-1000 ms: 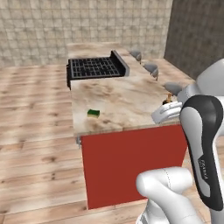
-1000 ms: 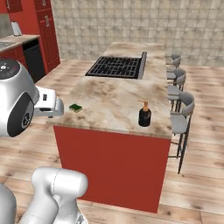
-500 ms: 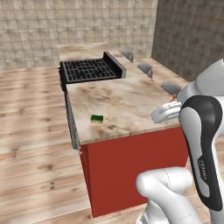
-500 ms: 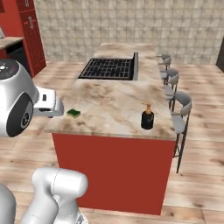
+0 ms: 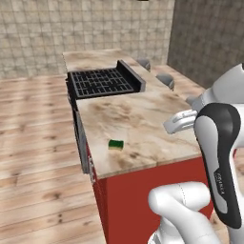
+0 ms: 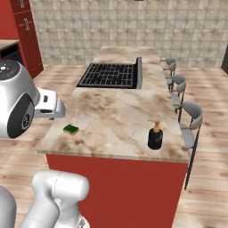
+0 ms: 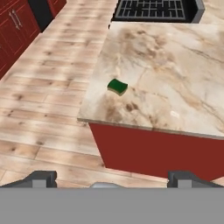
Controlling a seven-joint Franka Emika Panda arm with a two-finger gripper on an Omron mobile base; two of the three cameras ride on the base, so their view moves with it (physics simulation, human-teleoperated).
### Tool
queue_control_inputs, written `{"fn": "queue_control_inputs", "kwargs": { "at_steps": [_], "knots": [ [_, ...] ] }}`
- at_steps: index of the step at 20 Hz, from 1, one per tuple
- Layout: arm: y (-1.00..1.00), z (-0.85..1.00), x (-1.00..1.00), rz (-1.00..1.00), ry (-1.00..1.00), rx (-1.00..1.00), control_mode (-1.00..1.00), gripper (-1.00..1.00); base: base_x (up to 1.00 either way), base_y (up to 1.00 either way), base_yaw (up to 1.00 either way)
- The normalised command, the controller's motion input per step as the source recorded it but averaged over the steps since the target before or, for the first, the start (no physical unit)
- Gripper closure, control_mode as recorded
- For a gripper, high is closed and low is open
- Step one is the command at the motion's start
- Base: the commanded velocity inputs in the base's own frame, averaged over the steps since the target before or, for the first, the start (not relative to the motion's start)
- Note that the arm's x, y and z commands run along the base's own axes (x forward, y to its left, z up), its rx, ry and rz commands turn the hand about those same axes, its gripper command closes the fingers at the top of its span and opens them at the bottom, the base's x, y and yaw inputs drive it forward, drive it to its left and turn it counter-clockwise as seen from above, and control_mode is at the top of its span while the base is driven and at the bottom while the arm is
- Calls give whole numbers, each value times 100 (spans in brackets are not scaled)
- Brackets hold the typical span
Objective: Place the sponge inside the microwave to prepare for sanitizing.
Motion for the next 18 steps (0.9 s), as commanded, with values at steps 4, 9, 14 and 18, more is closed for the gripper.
{"fn": "queue_control_inputs", "kwargs": {
  "at_steps": [4,9,14,18],
  "knots": [
    [0,0,0,0,0,0,100,-100,44,8,0],
    [0,0,0,0,0,0,100,-100,26,14,3],
    [0,0,0,0,0,0,100,-100,41,9,12],
    [0,0,0,0,0,0,100,-100,38,0,17]
  ]
}}
